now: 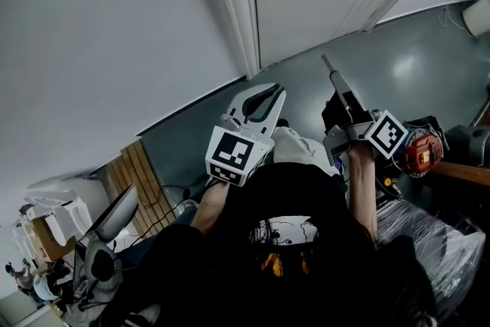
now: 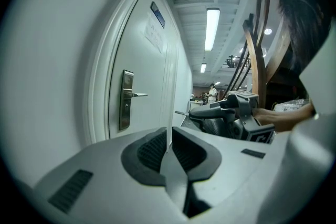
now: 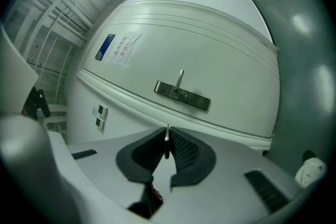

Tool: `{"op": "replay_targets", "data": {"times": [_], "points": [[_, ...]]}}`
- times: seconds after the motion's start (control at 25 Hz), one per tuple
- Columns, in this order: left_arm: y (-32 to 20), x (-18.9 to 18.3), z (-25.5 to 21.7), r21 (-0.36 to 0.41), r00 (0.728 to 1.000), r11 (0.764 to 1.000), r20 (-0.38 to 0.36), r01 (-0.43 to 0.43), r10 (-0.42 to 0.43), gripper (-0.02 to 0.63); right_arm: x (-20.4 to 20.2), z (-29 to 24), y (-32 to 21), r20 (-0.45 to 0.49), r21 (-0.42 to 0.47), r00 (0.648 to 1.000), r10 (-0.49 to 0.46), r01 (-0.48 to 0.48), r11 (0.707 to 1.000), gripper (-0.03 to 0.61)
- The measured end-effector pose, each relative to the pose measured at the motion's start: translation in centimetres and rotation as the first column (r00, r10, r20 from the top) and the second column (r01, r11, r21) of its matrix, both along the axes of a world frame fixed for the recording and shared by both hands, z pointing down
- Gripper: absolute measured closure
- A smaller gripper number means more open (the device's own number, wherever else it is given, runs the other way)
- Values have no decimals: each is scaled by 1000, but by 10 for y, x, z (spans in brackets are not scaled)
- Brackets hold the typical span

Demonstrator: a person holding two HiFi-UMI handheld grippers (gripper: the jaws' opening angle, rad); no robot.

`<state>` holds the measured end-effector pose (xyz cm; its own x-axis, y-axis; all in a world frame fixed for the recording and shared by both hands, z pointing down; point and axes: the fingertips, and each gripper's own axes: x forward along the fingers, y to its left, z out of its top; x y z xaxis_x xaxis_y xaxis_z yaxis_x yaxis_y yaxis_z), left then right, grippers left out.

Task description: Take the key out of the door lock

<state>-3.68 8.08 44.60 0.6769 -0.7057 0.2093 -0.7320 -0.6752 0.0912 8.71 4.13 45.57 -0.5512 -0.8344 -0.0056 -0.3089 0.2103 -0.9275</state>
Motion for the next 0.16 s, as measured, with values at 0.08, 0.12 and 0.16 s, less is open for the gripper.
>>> {"op": "replay_targets", "data": {"times": [0.08,0.12,0.16], "points": [[3,-2,1,3,1000,1000,10,6,-6,577,4,-2,1,-2,8,1000,7,-7,1000,558],[4,-3,2,5,1000,1000,16,10,-10,578,7,-3,2,-2,12,1000,11,-11,1000,558],[6,-5,3,7,1000,1000,21,15,-15,577,9,-4,2,-2,17,1000,14,-14,1000,558]]}}
